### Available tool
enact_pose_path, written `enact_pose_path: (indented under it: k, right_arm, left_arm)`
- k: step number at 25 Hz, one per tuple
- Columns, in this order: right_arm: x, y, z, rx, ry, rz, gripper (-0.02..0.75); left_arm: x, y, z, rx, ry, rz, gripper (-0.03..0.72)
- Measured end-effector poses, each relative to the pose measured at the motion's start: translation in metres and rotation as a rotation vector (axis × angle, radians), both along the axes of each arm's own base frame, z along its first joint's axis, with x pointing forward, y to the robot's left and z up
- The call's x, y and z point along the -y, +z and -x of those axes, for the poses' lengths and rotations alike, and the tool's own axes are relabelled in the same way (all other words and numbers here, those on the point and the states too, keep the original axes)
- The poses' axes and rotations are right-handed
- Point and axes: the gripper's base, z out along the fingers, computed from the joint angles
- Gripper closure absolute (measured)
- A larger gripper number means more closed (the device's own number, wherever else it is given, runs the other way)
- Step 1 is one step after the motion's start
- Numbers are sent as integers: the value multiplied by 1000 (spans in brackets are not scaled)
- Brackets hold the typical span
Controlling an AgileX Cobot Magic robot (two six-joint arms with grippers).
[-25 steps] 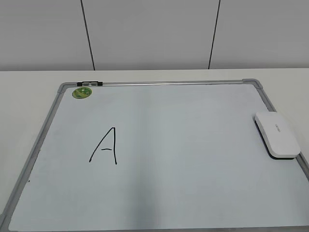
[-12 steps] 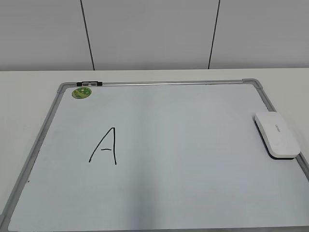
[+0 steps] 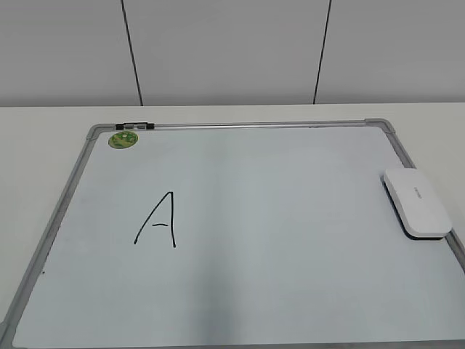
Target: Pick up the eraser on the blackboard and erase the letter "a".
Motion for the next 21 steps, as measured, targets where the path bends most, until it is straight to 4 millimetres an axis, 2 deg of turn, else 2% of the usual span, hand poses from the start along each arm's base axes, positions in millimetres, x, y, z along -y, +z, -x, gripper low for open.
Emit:
enact_pose_path:
  k: [21]
  right_arm:
    - [0, 0, 0, 0, 0, 0, 223]
  left_arm:
    - [0, 0, 0, 0, 4, 0, 319]
